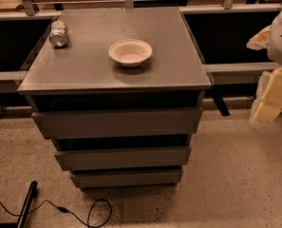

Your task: Open bottom drawer

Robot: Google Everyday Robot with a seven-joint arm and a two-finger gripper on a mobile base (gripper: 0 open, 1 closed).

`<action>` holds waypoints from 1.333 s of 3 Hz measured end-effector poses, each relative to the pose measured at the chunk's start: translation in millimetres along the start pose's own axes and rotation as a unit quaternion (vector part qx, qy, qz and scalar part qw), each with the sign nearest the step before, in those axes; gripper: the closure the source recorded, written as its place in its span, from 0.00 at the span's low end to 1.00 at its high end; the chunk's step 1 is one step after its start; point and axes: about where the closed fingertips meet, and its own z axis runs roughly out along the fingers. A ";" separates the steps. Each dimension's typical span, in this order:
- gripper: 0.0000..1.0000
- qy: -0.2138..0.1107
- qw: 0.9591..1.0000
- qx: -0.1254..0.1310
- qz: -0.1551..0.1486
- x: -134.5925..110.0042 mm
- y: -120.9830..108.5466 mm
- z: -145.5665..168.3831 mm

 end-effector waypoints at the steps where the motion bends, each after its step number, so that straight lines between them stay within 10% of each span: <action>1: 0.00 0.000 1.000 0.000 0.000 0.0 0.0 0.0; 4: 0.00 -0.050 0.998 0.024 -0.001 33.6 74.4 97.3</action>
Offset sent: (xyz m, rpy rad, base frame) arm -0.0180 0.0050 -0.1253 0.0363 -0.1156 0.0370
